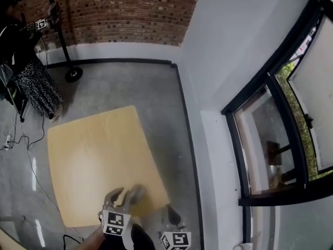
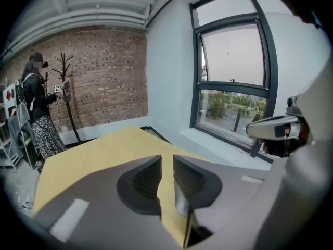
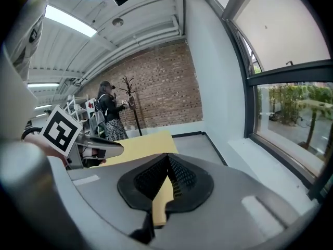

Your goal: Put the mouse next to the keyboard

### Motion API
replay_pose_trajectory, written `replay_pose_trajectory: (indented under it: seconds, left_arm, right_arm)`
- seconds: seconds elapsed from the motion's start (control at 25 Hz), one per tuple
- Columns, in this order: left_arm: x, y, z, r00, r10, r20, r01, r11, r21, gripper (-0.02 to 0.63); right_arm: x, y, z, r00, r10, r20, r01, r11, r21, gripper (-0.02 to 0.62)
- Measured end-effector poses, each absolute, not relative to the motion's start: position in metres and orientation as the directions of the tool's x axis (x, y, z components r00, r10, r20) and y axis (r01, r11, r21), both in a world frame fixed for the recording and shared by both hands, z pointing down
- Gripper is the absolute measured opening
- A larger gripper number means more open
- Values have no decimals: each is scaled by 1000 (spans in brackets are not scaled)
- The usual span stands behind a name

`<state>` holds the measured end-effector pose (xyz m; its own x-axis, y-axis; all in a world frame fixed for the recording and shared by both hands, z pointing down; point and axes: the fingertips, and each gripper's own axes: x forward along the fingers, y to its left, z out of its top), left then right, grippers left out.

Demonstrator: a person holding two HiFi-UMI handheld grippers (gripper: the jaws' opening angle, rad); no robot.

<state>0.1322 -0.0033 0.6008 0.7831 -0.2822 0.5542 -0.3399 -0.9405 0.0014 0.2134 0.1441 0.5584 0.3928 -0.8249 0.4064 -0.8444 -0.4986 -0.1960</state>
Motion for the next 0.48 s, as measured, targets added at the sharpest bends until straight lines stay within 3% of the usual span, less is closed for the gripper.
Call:
replay_pose_trajectory:
  seconds: [0.48]
  left_arm:
    - [94, -35, 547, 769, -429, 474, -463, -885, -50, 26]
  right_arm:
    - [200, 93, 531, 275, -899, 340, -914, -354, -199, 14]
